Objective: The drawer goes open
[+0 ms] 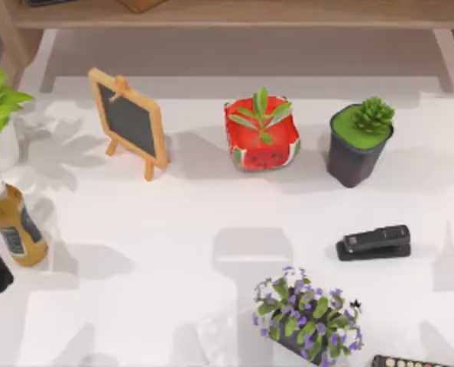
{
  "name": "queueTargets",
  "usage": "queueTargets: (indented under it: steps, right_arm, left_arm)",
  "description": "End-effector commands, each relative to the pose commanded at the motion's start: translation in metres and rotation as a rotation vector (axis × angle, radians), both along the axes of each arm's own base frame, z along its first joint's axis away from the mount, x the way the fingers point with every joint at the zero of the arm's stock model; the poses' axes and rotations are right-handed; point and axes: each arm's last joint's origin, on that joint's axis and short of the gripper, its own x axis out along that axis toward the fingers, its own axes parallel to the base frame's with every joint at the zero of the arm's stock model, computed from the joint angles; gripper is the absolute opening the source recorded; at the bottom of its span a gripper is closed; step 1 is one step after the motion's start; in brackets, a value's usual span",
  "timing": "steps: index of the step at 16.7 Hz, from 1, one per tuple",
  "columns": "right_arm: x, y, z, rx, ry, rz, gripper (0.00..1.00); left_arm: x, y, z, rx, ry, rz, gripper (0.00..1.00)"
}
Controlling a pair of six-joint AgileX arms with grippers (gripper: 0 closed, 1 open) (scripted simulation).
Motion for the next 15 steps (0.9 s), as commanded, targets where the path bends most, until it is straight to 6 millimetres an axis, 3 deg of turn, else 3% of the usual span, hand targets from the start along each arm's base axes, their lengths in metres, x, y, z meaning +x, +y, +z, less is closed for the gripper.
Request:
queueTargets:
  steps: [4,8,11,15]
  right_arm:
    - [0.001,-0.003,0.006,-0.002,-0.008,-0.021,1.00]
    - [0.010,-0.012,0.037,-0.008,-0.048,-0.030,1.00]
    - [0.031,-0.018,0.058,-0.008,-0.045,0.003,1.00]
    - [0.060,-0.036,0.058,0.009,0.047,-0.013,1.00]
  left_arm:
    - [0.000,0.000,0.000,0.000,0.000,0.000,1.00]
    - [0.000,0.000,0.000,0.000,0.000,0.000,1.00]
    - [0.000,0.000,0.000,0.000,0.000,0.000,1.00]
    - [0.000,0.000,0.000,0.000,0.000,0.000,1.00]
